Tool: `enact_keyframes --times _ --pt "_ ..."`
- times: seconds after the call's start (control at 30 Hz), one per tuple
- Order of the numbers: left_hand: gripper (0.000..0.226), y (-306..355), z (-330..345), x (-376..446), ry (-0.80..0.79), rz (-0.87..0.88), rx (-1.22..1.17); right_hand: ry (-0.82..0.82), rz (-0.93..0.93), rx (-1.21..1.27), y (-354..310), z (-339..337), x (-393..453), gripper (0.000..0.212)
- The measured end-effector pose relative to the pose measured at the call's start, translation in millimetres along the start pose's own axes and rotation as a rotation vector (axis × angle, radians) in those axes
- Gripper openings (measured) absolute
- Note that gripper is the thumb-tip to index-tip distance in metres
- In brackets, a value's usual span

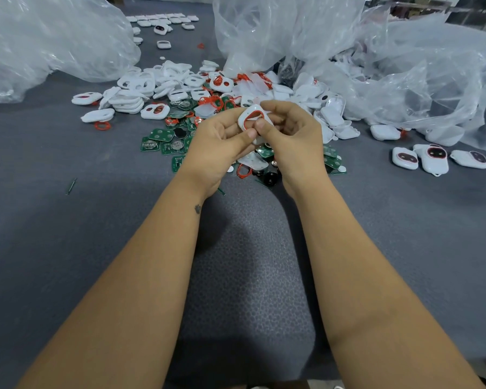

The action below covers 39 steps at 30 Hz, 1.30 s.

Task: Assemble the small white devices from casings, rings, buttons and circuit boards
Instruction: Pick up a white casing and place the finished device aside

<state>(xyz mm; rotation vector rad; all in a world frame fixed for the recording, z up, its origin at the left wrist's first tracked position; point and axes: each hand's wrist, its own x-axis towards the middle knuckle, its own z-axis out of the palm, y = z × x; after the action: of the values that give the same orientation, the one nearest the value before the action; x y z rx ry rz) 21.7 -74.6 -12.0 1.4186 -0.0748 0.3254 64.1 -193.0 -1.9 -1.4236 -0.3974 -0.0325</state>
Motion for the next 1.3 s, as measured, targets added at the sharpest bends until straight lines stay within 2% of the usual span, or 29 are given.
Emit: enact_keyframes --times 0.17,0.5,0.63,0.73,0.93,1.07,1.13,1.3 --pt "0.034 4.3 3.3 -3.0 0.046 0.073 0.097 -0.046 0.027 0.05 1.7 -3.9 2.1 0.016" --pt "0.039 4.0 8.0 -6.3 0.017 0.073 0.191 0.036 0.032 0.006 4.3 -2.4 4.3 0.009" --pt "0.035 3.6 8.2 -5.0 0.024 0.011 0.153 0.058 0.042 -0.02 4.9 -2.2 4.0 0.013" --pt "0.036 4.0 8.6 -5.2 0.027 -0.001 0.121 0.006 0.109 0.082 3.1 -3.5 2.8 0.019" --pt "0.027 2.8 10.6 -6.0 0.018 0.02 0.16 0.046 0.003 -0.018 1.4 -2.8 0.1 0.006" --pt "0.022 0.6 9.2 -3.6 0.055 -0.028 0.106 0.052 0.007 -0.057 1.3 -1.0 -0.3 0.013" --pt "0.02 0.1 9.6 -2.4 0.103 -0.052 0.056 0.047 0.05 0.0 -0.2 0.0 1.0 0.022" --pt "0.025 3.6 9.9 -2.4 0.163 0.062 -0.005 -0.008 0.13 0.096 -1.1 -2.3 2.3 0.026"
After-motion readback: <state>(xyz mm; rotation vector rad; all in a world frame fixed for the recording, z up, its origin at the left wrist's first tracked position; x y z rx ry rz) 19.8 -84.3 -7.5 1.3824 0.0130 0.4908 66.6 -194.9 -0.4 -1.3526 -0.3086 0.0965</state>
